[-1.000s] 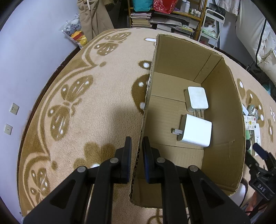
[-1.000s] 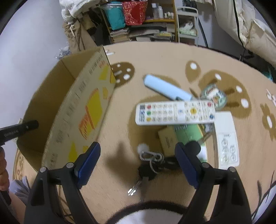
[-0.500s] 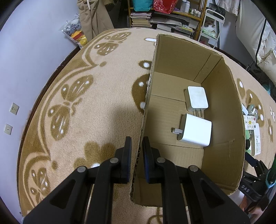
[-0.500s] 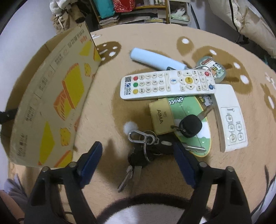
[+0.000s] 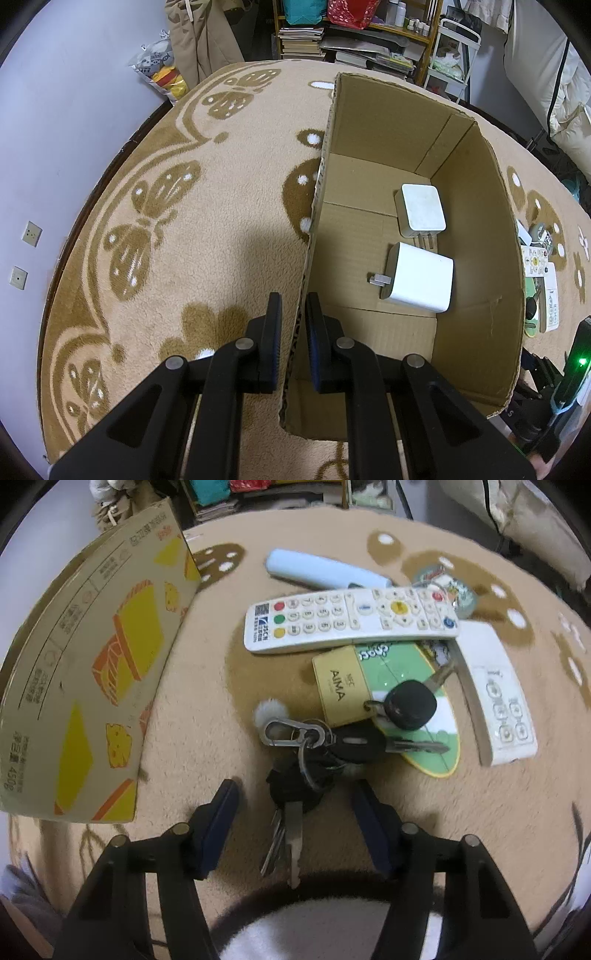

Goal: Organize rigid objects
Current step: 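Return the right tool to the items and grasp the key bunch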

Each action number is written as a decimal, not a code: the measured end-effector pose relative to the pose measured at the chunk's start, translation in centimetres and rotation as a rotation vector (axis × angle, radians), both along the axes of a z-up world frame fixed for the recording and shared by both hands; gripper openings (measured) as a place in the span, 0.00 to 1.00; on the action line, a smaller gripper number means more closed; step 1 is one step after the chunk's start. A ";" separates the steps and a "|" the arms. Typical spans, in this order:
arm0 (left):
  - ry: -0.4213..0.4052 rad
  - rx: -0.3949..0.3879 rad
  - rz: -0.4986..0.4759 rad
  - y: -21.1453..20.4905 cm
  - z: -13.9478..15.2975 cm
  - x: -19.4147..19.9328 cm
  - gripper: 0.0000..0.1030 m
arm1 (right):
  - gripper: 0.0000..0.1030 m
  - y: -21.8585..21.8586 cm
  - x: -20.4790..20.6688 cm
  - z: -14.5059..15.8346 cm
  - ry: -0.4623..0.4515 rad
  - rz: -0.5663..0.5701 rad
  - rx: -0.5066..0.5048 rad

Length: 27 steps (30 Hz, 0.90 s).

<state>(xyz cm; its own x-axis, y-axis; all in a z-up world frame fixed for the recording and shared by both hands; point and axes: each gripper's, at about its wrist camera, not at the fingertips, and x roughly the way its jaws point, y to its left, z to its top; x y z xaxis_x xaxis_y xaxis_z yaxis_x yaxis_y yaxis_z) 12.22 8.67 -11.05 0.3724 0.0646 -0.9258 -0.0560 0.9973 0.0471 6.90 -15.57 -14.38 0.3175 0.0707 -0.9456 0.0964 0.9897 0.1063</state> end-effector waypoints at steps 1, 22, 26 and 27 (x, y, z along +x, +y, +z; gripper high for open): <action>0.001 -0.001 0.000 0.0 0.0 0.0 0.12 | 0.66 0.2 0.0 0.0 -0.001 0.008 -0.011; 0.004 0.003 -0.002 0.1 0.1 0.1 0.12 | 0.40 0.3 -0.1 1.8 -0.145 -0.017 -0.002; 0.003 0.014 0.000 -0.1 0.0 0.1 0.13 | 0.40 0.5 -0.4 2.6 -0.173 -0.005 0.003; 0.002 0.019 -0.002 -0.2 0.0 0.0 0.13 | 0.40 0.5 -0.4 2.7 -0.177 -0.005 0.005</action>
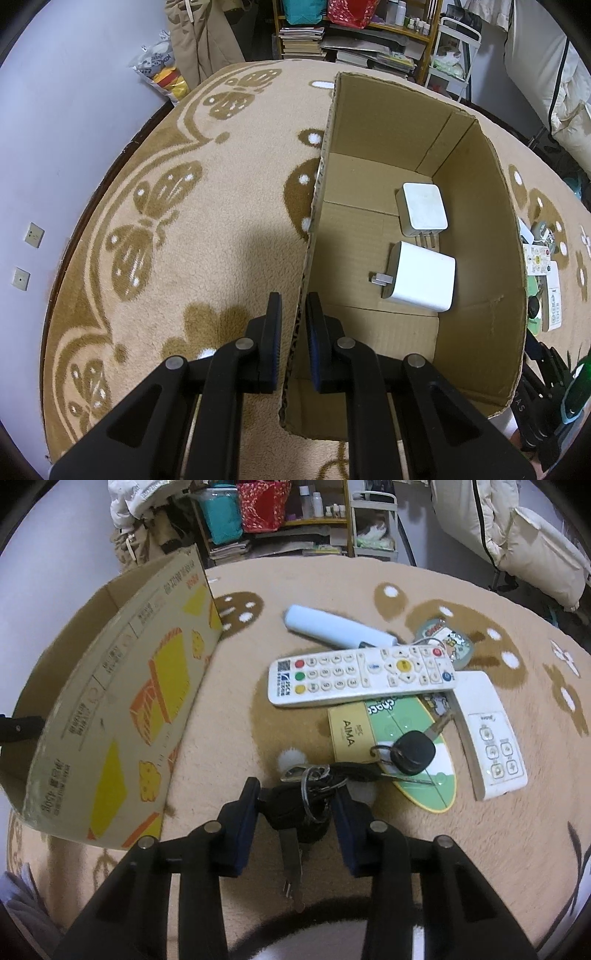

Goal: Organize rigid objects
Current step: 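Return the right tool to the items and grasp the key bunch, then carry the key bunch into the box and release it with the right tool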

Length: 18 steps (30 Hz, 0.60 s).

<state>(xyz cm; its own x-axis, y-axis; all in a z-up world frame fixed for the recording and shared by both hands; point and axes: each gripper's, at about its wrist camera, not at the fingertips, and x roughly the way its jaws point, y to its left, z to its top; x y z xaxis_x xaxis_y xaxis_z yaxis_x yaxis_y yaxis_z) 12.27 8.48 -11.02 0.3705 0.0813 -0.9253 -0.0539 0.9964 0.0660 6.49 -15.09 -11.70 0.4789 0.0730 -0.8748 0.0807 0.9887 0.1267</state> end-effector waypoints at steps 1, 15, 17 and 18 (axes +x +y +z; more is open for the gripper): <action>-0.001 0.004 -0.002 -0.1 0.0 0.0 0.13 | 0.40 0.0 0.0 0.1 -0.002 0.001 0.002; 0.004 -0.019 0.009 -0.1 0.1 0.0 0.13 | 0.40 -0.1 0.3 1.7 -0.064 -0.001 0.016; 0.004 -0.018 0.008 -0.2 0.1 0.0 0.13 | 0.40 0.0 0.3 2.1 -0.085 0.005 0.023; 0.004 -0.016 0.008 -0.1 0.1 0.0 0.13 | 0.40 0.0 0.4 2.3 -0.092 0.006 0.023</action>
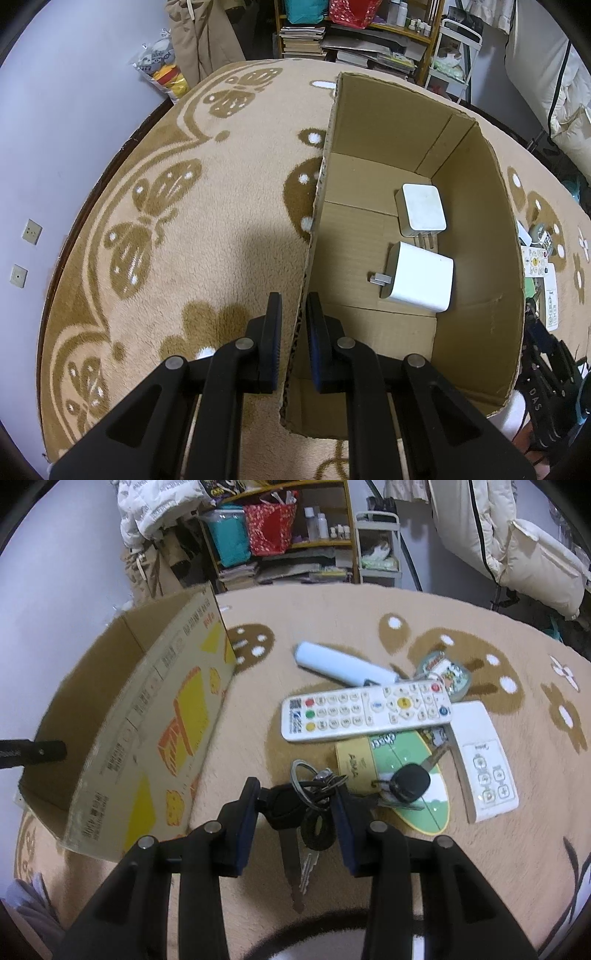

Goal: Organize rigid objects
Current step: 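Carry the key bunch into the box and release it with the right tool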

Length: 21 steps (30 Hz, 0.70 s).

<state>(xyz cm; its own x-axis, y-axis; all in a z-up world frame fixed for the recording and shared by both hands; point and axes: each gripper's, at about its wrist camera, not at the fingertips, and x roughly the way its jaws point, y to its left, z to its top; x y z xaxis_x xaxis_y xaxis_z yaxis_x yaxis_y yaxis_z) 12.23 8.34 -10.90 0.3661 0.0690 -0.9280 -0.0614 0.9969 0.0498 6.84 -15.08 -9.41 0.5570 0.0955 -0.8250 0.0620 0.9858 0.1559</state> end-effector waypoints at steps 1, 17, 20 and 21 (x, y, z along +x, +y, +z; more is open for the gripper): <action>0.000 -0.002 0.001 0.0 0.0 0.0 0.13 | 0.40 0.0 0.0 0.2 -0.007 -0.001 -0.002; 0.003 -0.011 0.001 0.2 0.1 0.1 0.13 | 0.40 0.5 2.6 3.9 -0.087 0.047 0.044; 0.003 -0.011 0.001 0.2 0.1 0.1 0.13 | 0.40 0.8 3.2 5.1 -0.109 0.049 0.056; 0.003 -0.011 0.001 0.2 0.1 0.1 0.13 | 0.40 0.8 3.5 5.5 -0.114 0.051 0.060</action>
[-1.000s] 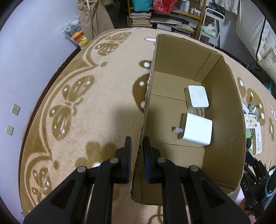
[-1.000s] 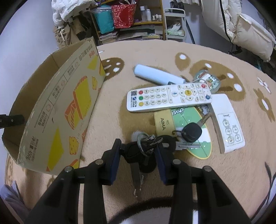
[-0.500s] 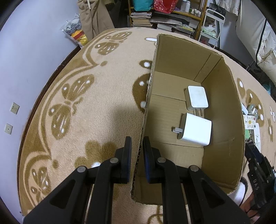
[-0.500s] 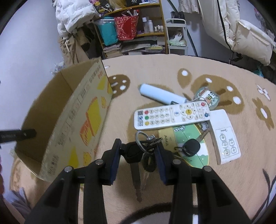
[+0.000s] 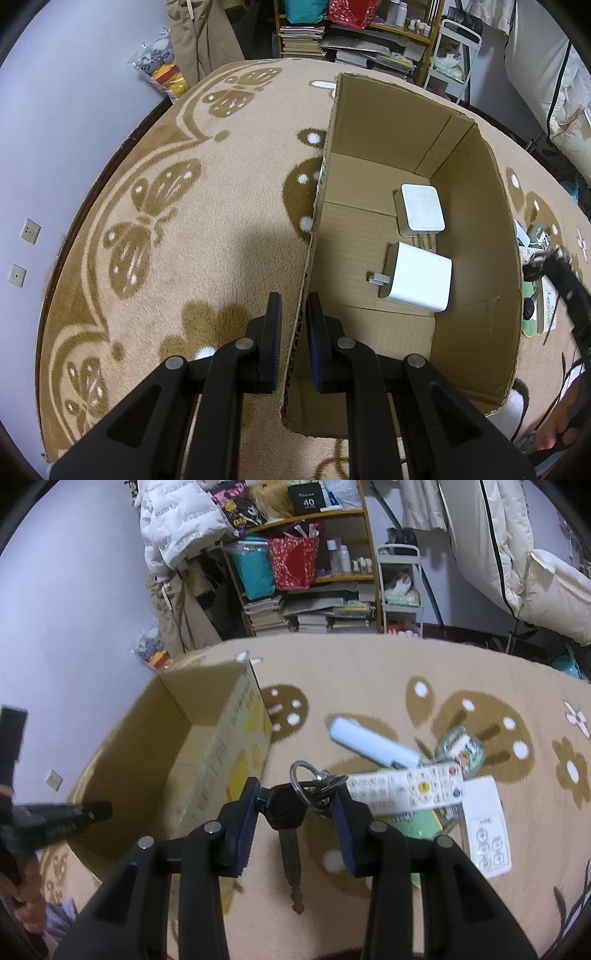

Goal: Organize rigid objects
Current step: 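Carry the key bunch into the box and release it with the right tool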

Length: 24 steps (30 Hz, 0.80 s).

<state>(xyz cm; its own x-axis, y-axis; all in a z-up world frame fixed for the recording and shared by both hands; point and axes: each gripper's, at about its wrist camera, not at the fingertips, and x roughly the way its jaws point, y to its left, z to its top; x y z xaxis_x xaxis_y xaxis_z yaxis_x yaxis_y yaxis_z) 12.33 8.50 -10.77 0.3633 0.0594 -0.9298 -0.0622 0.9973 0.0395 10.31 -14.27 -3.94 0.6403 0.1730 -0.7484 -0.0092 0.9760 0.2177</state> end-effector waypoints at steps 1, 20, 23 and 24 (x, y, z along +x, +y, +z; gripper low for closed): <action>0.000 0.000 0.000 0.0 0.0 0.0 0.13 | 0.40 0.1 0.3 0.4 -0.006 0.003 0.003; 0.002 -0.007 0.002 0.0 0.0 0.0 0.13 | 0.40 8.0 5.9 7.8 -0.130 0.165 -0.025; 0.003 -0.010 0.002 0.0 -0.1 0.0 0.13 | 0.40 9.2 5.8 6.9 -0.112 0.186 -0.032; 0.003 -0.011 0.002 0.0 -0.1 0.0 0.13 | 0.40 9.5 5.9 6.5 -0.102 0.191 -0.033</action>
<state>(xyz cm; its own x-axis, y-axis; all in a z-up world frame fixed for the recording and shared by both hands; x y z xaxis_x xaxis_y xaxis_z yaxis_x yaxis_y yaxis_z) 12.36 8.53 -10.85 0.3603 0.0499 -0.9315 -0.0640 0.9975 0.0287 16.20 -4.80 2.59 0.6712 0.2749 -0.6884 -0.2147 0.9610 0.1744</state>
